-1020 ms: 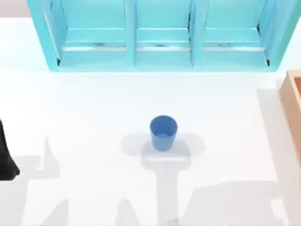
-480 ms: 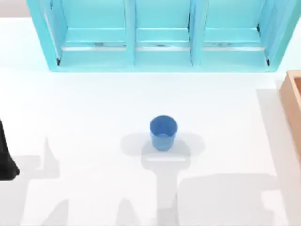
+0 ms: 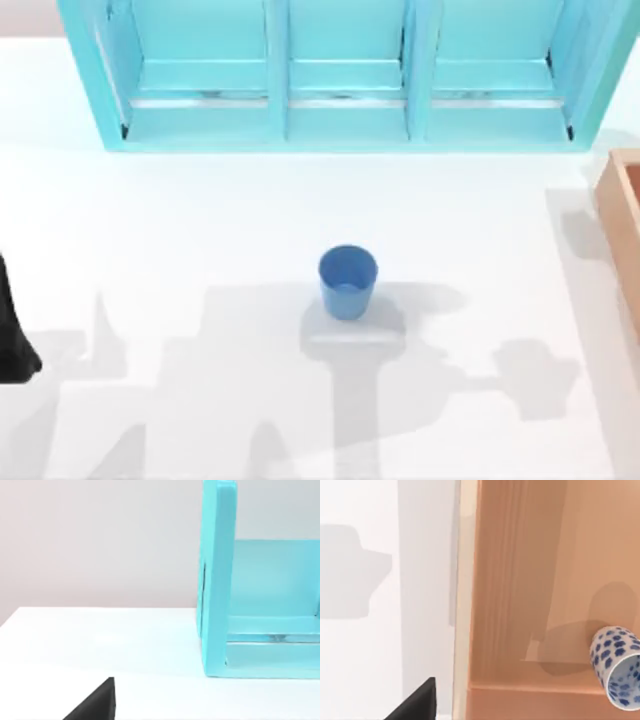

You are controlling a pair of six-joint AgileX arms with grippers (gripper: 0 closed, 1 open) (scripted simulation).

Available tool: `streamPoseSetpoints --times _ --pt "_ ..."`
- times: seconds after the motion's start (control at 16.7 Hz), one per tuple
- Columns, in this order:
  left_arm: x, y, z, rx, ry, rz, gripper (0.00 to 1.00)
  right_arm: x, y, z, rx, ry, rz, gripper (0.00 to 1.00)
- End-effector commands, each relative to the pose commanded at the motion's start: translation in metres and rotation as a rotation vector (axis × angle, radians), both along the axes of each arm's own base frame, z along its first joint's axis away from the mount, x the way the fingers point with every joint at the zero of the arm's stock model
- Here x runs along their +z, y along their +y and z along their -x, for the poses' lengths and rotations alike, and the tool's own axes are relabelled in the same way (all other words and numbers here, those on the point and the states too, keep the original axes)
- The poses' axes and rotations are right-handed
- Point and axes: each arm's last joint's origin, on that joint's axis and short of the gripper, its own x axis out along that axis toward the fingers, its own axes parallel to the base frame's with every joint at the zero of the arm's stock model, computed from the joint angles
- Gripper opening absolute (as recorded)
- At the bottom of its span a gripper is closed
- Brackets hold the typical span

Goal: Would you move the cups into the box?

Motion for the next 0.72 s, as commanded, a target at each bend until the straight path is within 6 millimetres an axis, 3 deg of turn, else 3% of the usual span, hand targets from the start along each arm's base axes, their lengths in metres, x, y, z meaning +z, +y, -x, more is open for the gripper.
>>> streamPoseSetpoints --times 0.36,0.72 --pt "0.0 0.0 0.0 0.0 0.0 0.0 1.0 -0.009 0.067 -0.028 0.006 0.011 0.007 1.0" --pt "0.0 0.0 0.0 0.0 0.0 0.0 1.0 -0.018 0.131 -0.042 0.003 0.014 0.017 1.0"
